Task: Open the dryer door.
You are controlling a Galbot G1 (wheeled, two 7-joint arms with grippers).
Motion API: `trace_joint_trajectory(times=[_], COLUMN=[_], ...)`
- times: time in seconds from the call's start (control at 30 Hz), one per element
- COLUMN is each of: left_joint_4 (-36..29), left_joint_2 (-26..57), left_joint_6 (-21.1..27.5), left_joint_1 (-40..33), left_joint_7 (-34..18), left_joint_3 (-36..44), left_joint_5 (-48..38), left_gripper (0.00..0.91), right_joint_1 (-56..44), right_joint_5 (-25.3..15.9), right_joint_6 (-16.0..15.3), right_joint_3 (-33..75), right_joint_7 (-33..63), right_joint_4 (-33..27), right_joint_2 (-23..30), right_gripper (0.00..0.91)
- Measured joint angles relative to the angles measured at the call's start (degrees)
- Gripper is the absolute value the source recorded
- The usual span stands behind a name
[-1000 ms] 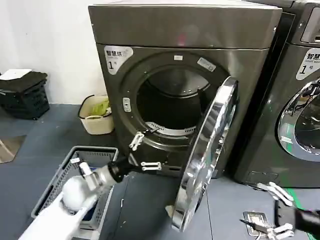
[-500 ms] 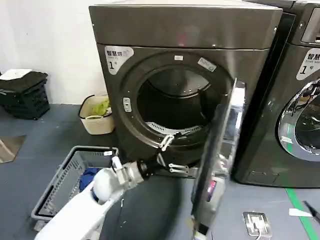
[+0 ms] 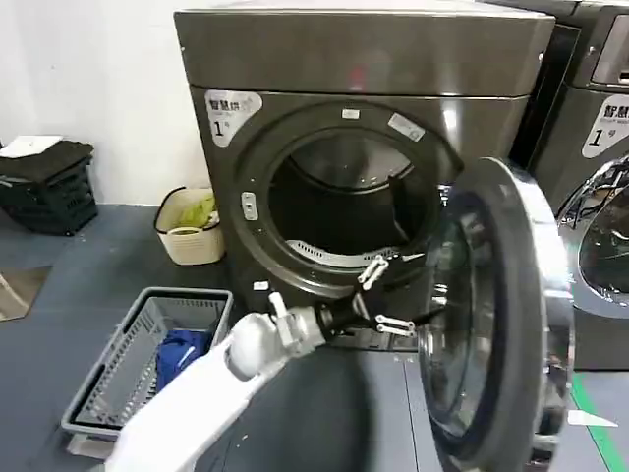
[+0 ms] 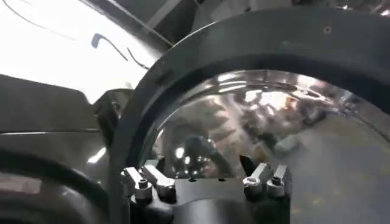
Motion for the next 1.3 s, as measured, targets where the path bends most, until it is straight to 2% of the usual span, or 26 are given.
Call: trace_joint_trajectory(times=[0.07, 0.17, 0.3, 0.43, 0.77, 0.97, 1.3], left_joint_4=[1.00, 2.47, 4.44, 6.31, 12.12, 15.90, 21.58], left_joint_2=[-1.00, -2.39, -4.14, -5.84, -10.06, -13.07, -18.52], left_joint_6=[-0.01, 0.11, 0.25, 0.52, 1.58, 2.65, 8.92], left_joint_1=[-1.13, -2.36, -4.05, -5.79, -10.61, -13.20, -17.02], left_joint_7=[-0.01, -0.02, -0.04, -0.91, -2.98, -3.83, -5.75], left_joint_3=[1.18, 2.60, 4.15, 5.77, 9.61, 11.28, 12.06], left_joint_5=[0.24, 0.66, 1.19, 2.35, 5.19, 6.47, 7.09], left_gripper=[0.907, 0.907, 0.907, 0.907, 0.907, 0.907, 0.907], right_joint_1=[1.14, 2.16, 2.31, 2.54, 2.86, 2.91, 3.60], right_joint_5=[-0.07, -0.20, -2.59, -5.86, -6.32, -7.68, -8.25], right_joint_6=[-1.67, -5.81, -7.72, -7.53, -8.49, -7.93, -7.12], right_joint_3=[2.51, 6.53, 10.89, 14.47, 19.54, 20.73, 20.79], right_joint_7=[2.17, 6.48, 11.68, 15.46, 21.12, 21.26, 20.98], right_joint_4=[-0.01, 0.10, -0.77, -2.62, -7.16, -8.99, -8.78], right_joint_2=[1.22, 3.21, 4.60, 5.23, 6.26, 6.65, 6.99], right_gripper=[0.907, 0.907, 0.907, 0.907, 0.907, 0.907, 0.907])
